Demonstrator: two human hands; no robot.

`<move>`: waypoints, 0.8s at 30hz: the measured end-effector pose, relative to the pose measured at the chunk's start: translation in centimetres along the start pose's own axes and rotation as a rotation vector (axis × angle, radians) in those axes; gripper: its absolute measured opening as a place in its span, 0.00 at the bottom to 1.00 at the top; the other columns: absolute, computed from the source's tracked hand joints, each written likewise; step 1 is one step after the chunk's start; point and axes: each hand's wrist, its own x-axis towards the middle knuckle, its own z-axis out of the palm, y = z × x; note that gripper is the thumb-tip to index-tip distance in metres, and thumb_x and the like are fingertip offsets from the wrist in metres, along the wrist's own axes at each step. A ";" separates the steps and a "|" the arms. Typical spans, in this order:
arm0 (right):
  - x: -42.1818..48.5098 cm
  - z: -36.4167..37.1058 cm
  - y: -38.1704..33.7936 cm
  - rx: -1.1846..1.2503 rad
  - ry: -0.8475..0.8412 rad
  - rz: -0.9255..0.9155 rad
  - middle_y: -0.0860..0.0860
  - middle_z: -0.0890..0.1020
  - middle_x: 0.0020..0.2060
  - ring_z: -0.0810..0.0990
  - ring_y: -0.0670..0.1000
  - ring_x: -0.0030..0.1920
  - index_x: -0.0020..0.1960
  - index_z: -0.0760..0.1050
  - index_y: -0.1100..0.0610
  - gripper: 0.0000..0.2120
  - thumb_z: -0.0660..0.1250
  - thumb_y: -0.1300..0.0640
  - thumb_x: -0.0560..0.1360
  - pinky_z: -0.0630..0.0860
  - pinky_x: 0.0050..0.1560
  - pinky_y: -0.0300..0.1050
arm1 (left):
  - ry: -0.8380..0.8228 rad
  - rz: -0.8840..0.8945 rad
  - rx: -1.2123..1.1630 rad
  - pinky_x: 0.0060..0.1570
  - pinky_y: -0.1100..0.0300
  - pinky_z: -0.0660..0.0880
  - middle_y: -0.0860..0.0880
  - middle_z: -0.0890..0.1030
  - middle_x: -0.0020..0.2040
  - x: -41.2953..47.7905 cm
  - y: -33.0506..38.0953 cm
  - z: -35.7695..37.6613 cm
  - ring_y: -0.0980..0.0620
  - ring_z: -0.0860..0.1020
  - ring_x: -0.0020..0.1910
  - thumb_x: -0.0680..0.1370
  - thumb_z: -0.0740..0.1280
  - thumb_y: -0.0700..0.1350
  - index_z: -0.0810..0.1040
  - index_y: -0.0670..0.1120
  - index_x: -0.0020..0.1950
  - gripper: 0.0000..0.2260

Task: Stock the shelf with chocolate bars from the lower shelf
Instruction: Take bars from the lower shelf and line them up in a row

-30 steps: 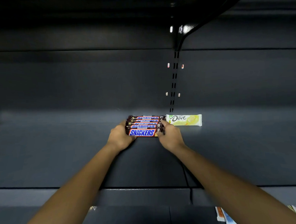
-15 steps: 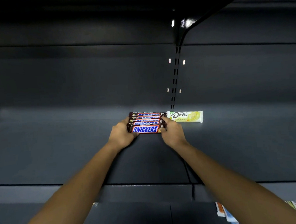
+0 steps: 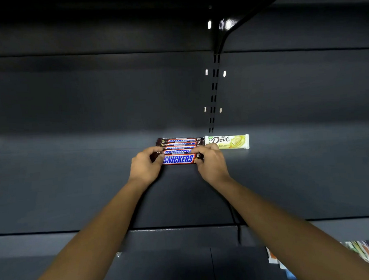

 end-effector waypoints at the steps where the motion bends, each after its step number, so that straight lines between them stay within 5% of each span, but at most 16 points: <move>1: 0.0 0.0 0.0 -0.002 0.002 -0.002 0.55 0.72 0.55 0.74 0.52 0.54 0.59 0.78 0.56 0.15 0.64 0.67 0.74 0.62 0.50 0.28 | 0.005 0.009 0.001 0.56 0.65 0.69 0.52 0.81 0.54 -0.1 -0.1 0.0 0.52 0.77 0.57 0.76 0.67 0.43 0.81 0.49 0.55 0.08; 5: 0.0 -0.1 -0.1 -0.010 -0.008 0.007 0.56 0.72 0.55 0.73 0.52 0.53 0.59 0.78 0.57 0.15 0.62 0.67 0.76 0.62 0.48 0.27 | 0.041 0.037 0.013 0.58 0.69 0.63 0.48 0.79 0.59 -0.1 0.0 0.1 0.53 0.74 0.61 0.76 0.68 0.42 0.83 0.47 0.51 0.06; 9: 0.0 -0.2 -0.2 -0.015 -0.026 0.032 0.56 0.72 0.55 0.73 0.53 0.53 0.60 0.78 0.55 0.15 0.61 0.66 0.76 0.63 0.48 0.29 | 0.043 0.068 0.035 0.54 0.70 0.64 0.48 0.79 0.57 -0.1 0.2 0.1 0.55 0.74 0.54 0.76 0.68 0.41 0.83 0.45 0.52 0.07; 16: -0.9 -2.3 0.2 -0.033 -0.028 0.062 0.56 0.72 0.62 0.70 0.55 0.63 0.67 0.70 0.56 0.19 0.64 0.60 0.76 0.67 0.62 0.44 | 0.076 0.164 0.250 0.67 0.59 0.60 0.44 0.70 0.69 -0.4 0.9 1.0 0.46 0.66 0.68 0.78 0.64 0.46 0.75 0.46 0.66 0.16; 24: -3.0 -7.1 3.2 -0.168 -0.101 0.077 0.57 0.77 0.59 0.72 0.57 0.62 0.62 0.73 0.61 0.16 0.61 0.54 0.78 0.69 0.60 0.45 | 0.133 0.403 0.511 0.73 0.55 0.47 0.46 0.68 0.71 -3.6 6.1 5.1 0.48 0.54 0.75 0.76 0.64 0.45 0.74 0.46 0.66 0.18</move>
